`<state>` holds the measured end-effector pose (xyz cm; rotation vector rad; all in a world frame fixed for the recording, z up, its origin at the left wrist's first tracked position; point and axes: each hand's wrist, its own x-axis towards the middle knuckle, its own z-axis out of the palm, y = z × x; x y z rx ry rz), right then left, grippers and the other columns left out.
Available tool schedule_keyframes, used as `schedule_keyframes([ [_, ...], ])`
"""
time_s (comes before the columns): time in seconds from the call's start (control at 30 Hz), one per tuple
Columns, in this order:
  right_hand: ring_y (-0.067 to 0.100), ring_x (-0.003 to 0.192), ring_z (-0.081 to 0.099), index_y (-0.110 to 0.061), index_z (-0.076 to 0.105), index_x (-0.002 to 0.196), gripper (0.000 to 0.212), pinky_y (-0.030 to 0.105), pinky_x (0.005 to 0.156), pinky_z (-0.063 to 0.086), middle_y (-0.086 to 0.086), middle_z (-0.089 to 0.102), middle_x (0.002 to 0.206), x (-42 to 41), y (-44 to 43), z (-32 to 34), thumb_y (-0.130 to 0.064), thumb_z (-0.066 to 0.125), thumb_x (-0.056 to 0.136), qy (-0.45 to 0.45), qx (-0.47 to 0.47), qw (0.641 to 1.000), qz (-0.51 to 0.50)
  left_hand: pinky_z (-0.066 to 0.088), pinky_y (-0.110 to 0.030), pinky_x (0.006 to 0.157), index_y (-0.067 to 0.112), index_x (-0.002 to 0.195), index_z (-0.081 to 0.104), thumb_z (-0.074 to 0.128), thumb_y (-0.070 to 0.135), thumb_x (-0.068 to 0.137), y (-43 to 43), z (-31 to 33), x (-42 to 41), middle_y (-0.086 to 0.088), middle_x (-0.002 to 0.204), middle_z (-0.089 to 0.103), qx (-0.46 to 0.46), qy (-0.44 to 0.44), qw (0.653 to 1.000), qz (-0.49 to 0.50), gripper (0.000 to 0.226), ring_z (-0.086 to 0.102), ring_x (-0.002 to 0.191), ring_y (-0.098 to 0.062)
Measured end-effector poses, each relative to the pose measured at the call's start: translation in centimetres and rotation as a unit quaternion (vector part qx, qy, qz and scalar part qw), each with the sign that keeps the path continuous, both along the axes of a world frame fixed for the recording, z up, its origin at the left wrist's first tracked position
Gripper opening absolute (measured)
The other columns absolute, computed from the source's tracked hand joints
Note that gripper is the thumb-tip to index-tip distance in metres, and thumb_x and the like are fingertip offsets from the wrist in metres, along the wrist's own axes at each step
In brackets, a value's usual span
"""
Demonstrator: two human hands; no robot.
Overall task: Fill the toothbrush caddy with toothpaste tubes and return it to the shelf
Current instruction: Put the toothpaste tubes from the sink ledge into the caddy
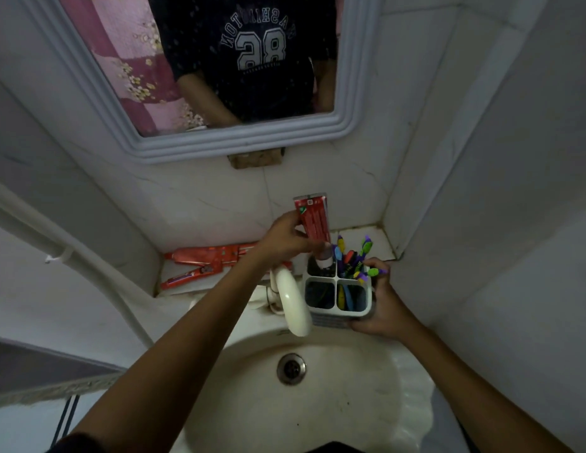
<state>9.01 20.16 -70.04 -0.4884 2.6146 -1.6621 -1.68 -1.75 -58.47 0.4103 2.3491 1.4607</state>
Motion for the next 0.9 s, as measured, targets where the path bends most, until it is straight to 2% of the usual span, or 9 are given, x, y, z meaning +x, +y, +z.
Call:
schedule_keyframes([
  [0.1, -0.018, 0.126, 0.042, 0.012, 0.014, 0.132, 0.109, 0.008, 0.103, 0.037, -0.048, 0.031, 0.136, 0.0, -0.1, 0.3, 0.0, 0.089, 0.055, 0.004, 0.003, 1.0, 0.001, 0.056, -0.034, 0.084, 0.023, 0.101, 0.066, 0.084, 0.021, 0.067, -0.1, -0.5, -0.2, 0.008, 0.092, 0.068, -0.129, 0.061, 0.988, -0.056, 0.038, 0.067, 0.086, -0.012],
  [0.17, -0.019, 0.126, 0.041, 0.005, 0.015, 0.131, 0.109, 0.006, 0.101, 0.036, -0.049, 0.031, 0.135, 0.0, -0.1, 0.4, 0.005, 0.091, 0.053, 0.005, 0.007, 1.0, 0.003, 0.056, -0.038, 0.083, 0.023, 0.095, 0.07, 0.079, 0.022, 0.069, -0.1, -0.6, -0.4, 0.005, 0.092, 0.07, -0.184, 0.106, 0.971, -0.108, 0.028, 0.066, 0.086, -0.015],
  [0.27, -0.016, 0.126, 0.043, -0.006, 0.013, 0.133, 0.115, 0.007, 0.101, 0.037, -0.047, 0.032, 0.135, -0.2, 0.0, -0.1, 0.011, 0.094, 0.052, 0.009, 0.018, 1.0, -0.005, 0.057, -0.042, 0.08, 0.025, 0.082, 0.071, 0.075, 0.013, 0.072, 0.0, -0.3, -1.0, 0.005, 0.086, 0.073, -0.198, 0.111, 0.964, -0.136, 0.016, 0.068, 0.081, -0.014],
  [0.37, -0.01, 0.126, 0.047, -0.022, 0.012, 0.136, 0.119, 0.012, 0.102, 0.04, -0.043, 0.036, 0.135, -0.4, 0.1, -0.4, 0.007, 0.094, 0.054, 0.002, 0.026, 1.0, -0.014, 0.058, -0.043, 0.081, 0.027, 0.074, 0.069, 0.075, 0.008, 0.073, 0.1, -0.2, -1.4, 0.005, 0.085, 0.075, -0.202, 0.091, 0.965, -0.138, 0.02, 0.07, 0.08, -0.013],
  [0.5, -0.007, 0.126, 0.049, -0.013, 0.012, 0.136, 0.117, 0.016, 0.103, 0.041, -0.042, 0.04, 0.136, -0.5, 0.3, -0.7, 0.007, 0.094, 0.055, -0.009, 0.021, 1.0, -0.016, 0.057, -0.04, 0.081, 0.032, 0.074, 0.066, 0.077, 0.014, 0.075, -0.1, -0.4, -1.5, 0.01, 0.088, 0.072, -0.215, 0.088, 0.961, -0.153, 0.021, 0.067, 0.083, -0.009],
  [0.6, -0.006, 0.128, 0.048, -0.009, 0.011, 0.135, 0.117, 0.016, 0.104, 0.04, -0.04, 0.038, 0.138, -0.6, 0.4, -1.2, 0.008, 0.094, 0.054, -0.001, 0.019, 1.0, -0.013, 0.054, -0.027, 0.075, 0.024, 0.088, 0.069, 0.077, 0.019, 0.077, -1.4, 0.1, -1.2, 0.01, 0.091, 0.069, -0.172, 0.083, 0.976, -0.107, 0.015, 0.063, 0.08, -0.005],
  [0.73, 0.004, 0.13, 0.05, -0.013, 0.01, 0.137, 0.121, 0.023, 0.106, 0.042, -0.029, 0.038, 0.145, -0.6, 0.2, -1.9, 0.003, 0.095, 0.053, 0.006, 0.011, 1.0, -0.01, 0.052, -0.017, 0.064, 0.017, 0.095, 0.071, 0.072, 0.013, 0.08, -6.6, -1.0, -0.8, 0.0, 0.091, 0.071, -0.092, 0.069, 0.991, 0.067, 0.016, 0.064, 0.075, -0.008],
  [0.8, -0.003, 0.131, 0.047, -0.003, 0.011, 0.135, 0.122, 0.016, 0.106, 0.039, -0.031, 0.033, 0.145, -0.6, 0.0, -2.0, 0.009, 0.095, 0.048, 0.022, 0.004, 1.0, -0.004, 0.052, -0.02, 0.06, 0.021, 0.092, 0.071, 0.068, 0.012, 0.079, -10.2, -2.7, -0.7, 0.0, 0.089, 0.071, -0.15, 0.065, 0.976, 0.145, 0.016, 0.069, 0.077, -0.017],
  [0.9, -0.009, 0.13, 0.044, 0.011, 0.012, 0.132, 0.12, 0.011, 0.106, 0.036, -0.033, 0.031, 0.146, -0.6, -0.3, -1.6, 0.01, 0.096, 0.045, 0.045, 0.003, 0.999, 0.008, 0.053, -0.022, 0.067, 0.027, 0.099, 0.069, 0.073, 0.032, 0.075, -15.7, -4.9, -1.5, 0.0, 0.101, 0.071, -0.397, 0.107, 0.898, 0.157, 0.025, 0.069, 0.092, -0.024],
])
